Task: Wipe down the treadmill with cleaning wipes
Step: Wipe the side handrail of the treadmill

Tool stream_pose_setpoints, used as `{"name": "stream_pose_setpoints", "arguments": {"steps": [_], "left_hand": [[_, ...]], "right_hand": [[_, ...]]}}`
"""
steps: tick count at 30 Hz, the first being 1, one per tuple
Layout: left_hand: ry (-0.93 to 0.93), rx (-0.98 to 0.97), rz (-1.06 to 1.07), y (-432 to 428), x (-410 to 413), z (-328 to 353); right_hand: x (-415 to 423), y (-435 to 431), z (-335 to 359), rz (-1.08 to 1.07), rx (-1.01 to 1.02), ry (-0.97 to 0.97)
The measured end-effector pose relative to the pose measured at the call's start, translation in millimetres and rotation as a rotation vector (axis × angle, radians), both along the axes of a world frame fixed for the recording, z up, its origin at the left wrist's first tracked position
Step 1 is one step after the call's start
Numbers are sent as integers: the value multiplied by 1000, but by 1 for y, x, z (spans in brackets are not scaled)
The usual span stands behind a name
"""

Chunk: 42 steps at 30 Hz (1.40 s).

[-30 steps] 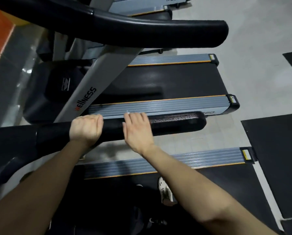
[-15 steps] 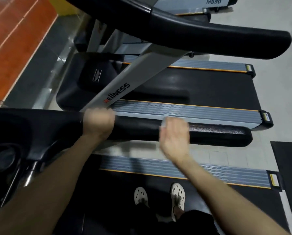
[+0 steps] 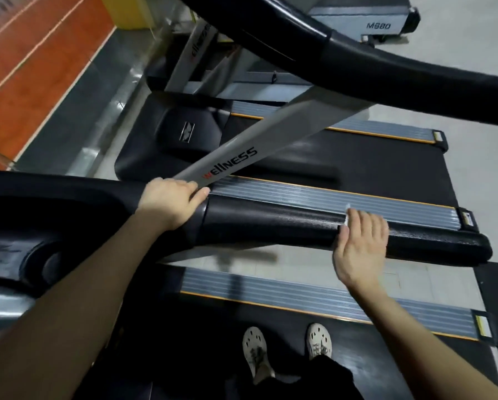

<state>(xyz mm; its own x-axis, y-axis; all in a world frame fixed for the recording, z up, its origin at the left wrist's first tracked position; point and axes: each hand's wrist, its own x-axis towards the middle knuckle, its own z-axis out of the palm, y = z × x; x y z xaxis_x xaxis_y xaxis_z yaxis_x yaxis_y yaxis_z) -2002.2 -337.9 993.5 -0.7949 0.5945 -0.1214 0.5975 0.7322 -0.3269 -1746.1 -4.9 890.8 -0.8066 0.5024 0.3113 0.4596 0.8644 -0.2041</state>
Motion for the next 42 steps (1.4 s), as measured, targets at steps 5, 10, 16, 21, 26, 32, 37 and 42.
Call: {"name": "stream_pose_setpoints", "arguments": {"steps": [5,10,16,21,26,32,37,42], "left_hand": [[80,42,15,0,12,-3],[130,46,-100,-10,9,-3],[173,159,-139,-60,-7,21],[285,151,114,-102,-22,23],[348,313,142,-103,-18,15],[368,354,148,-103,-18,10],[373,360,165,-102,-17,8],[324,312,111,-104,-20,12]], "right_hand": [[-119,-166,31,315,-129,91],[-126,-171,43,575,-62,14],[-35,-50,11,197,34,-82],[-103,-159,25,141,-43,50],[-185,-264,65,553,-92,93],[-102,-138,33,466,29,-7],[-112,-180,29,160,-83,58],[-169,-271,59,591,-79,64]]}}
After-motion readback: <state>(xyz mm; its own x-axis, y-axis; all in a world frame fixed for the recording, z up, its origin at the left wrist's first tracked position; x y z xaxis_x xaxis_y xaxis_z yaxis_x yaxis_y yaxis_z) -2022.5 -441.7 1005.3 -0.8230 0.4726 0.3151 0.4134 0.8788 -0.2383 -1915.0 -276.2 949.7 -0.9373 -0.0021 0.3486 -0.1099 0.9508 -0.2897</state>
